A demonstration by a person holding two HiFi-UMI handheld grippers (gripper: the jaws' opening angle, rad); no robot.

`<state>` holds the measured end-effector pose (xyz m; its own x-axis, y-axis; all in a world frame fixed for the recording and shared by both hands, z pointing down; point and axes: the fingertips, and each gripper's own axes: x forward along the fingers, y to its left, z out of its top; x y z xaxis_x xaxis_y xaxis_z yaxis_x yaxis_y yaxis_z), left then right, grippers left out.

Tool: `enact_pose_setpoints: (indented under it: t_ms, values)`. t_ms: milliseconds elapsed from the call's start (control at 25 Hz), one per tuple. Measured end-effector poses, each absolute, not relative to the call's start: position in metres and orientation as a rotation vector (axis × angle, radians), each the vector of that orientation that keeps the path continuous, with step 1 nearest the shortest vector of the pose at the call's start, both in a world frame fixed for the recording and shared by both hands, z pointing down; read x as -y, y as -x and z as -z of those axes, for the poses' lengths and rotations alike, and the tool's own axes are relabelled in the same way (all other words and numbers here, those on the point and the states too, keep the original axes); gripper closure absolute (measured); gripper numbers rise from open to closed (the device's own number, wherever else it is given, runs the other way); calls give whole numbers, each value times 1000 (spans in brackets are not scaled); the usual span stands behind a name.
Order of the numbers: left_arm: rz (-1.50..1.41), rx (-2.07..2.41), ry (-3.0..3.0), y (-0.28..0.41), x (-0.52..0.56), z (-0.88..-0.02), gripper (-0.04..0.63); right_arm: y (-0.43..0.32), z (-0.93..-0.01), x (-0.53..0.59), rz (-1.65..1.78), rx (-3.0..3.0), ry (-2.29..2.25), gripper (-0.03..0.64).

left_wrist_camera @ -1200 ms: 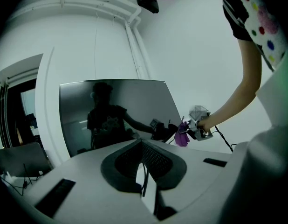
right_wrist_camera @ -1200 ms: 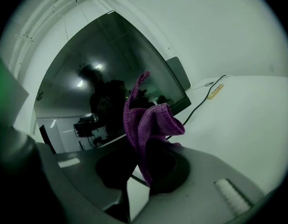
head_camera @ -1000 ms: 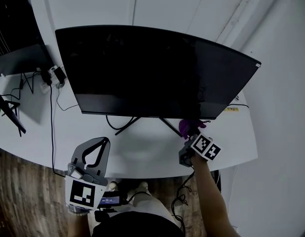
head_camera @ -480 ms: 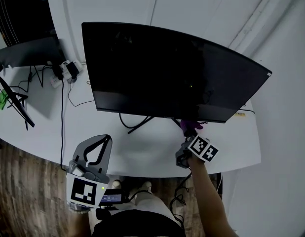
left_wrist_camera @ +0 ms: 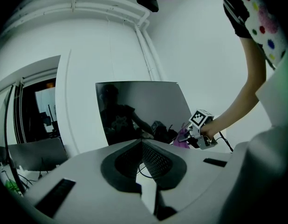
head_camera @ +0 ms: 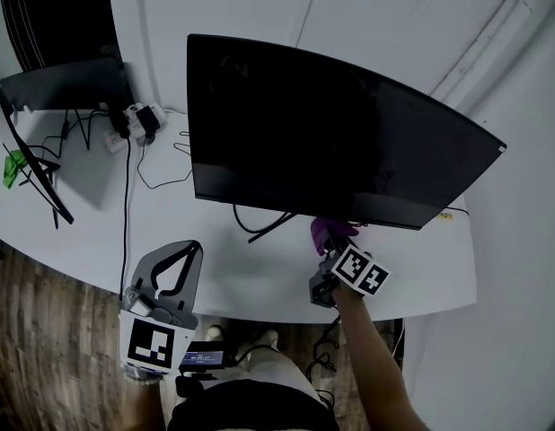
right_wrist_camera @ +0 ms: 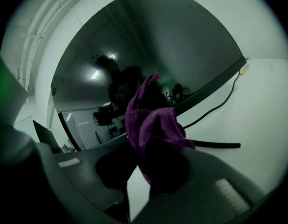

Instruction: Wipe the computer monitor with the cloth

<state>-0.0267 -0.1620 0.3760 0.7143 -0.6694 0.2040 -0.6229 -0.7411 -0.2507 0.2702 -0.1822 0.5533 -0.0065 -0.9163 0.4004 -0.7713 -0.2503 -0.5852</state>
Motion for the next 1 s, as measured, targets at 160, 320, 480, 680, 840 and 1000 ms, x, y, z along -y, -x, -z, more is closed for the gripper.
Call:
enact_pose_setpoints:
  t_ms: [160, 320, 480, 680, 840, 1000]
  values:
    - [419, -1069, 2748, 41, 166, -376, 591, -246, -552, 191, 1117, -1836, 2039, 558]
    - [419, -1084, 2740, 54, 168, -376, 591, -222, -553, 199, 1131, -1885, 2018, 558]
    - [429, -1100, 2731, 67, 171, -375, 591, -198, -552, 208, 1145, -1941, 1988, 558]
    - [426, -1124, 2727, 81, 175, -376, 591, -168, -551, 219, 1160, -2013, 1957, 558]
    - [423, -1143, 2722, 93, 178, -376, 591, -144, -552, 227, 1169, -2077, 1940, 558]
    - [423, -1167, 2719, 104, 181, -378, 591, -119, -552, 237, 1170, -2159, 1922, 558]
